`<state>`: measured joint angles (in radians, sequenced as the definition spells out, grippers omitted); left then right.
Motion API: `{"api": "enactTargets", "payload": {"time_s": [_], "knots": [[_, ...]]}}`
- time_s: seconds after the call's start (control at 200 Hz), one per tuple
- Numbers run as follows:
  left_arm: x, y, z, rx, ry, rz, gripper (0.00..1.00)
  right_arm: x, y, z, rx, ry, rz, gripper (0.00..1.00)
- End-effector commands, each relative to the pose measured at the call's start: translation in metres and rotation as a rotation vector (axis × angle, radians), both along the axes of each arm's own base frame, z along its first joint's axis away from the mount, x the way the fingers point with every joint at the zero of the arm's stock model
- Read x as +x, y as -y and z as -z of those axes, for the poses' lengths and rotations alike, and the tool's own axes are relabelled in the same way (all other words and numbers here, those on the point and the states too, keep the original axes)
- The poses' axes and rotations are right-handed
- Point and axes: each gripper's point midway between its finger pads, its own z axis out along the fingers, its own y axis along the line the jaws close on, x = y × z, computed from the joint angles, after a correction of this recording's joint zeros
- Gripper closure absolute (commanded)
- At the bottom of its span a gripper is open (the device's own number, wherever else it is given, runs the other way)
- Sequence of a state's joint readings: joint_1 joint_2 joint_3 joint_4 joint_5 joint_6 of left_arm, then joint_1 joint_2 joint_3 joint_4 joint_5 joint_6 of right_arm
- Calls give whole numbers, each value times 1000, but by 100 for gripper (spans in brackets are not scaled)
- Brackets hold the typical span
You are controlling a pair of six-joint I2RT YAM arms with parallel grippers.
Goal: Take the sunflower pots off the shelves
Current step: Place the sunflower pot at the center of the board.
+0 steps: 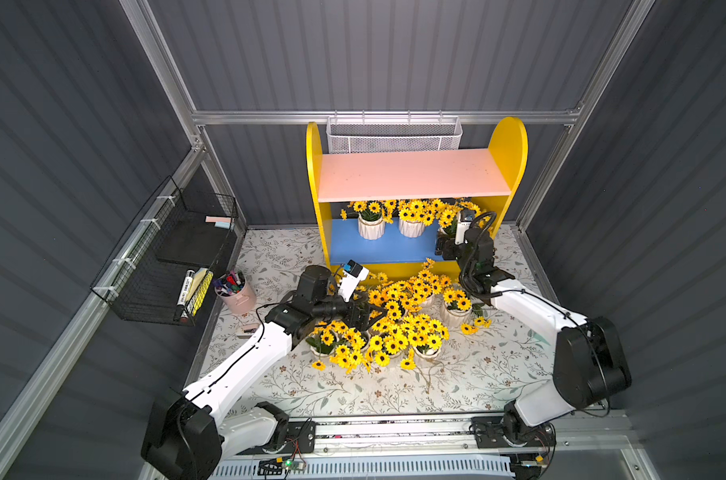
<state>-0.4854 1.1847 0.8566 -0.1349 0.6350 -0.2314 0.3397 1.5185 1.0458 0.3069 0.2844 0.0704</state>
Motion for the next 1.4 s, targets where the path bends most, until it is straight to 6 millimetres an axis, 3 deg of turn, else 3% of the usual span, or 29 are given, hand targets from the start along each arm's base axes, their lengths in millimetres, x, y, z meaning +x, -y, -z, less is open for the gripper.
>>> {"api": "enactTargets", "payload": {"time_s": [0.0,0.185,0.275,0.29,0.39,0.57,0.805,0.895,1.186,1.341,1.391], "knots": [[-3,8,-16,-29,21,35,1,-22,-4,-50,51,112,-22,100],[-6,11,-14,-18,22,50,1,-55,-8,-58,32,102,-51,100],[-7,13,-14,-22,22,53,1,-74,-11,-51,14,70,-48,100],[-8,14,-15,-22,22,57,1,-81,-9,-58,19,87,-45,100],[-12,16,-16,-23,26,71,0,-112,-6,-54,14,89,-38,100],[-24,27,-18,-39,17,125,1,-168,21,-43,32,71,32,100],[-37,38,-13,-24,12,175,1,-224,59,3,111,-17,146,100],[-39,39,-13,-14,15,183,1,-237,66,20,145,-50,188,100],[-39,30,-14,34,76,166,1,-247,48,86,174,-167,218,100],[-40,29,-14,40,81,164,1,-254,51,123,220,-206,247,100],[-39,29,-14,40,81,165,1,-251,41,133,242,-208,208,100]]}}
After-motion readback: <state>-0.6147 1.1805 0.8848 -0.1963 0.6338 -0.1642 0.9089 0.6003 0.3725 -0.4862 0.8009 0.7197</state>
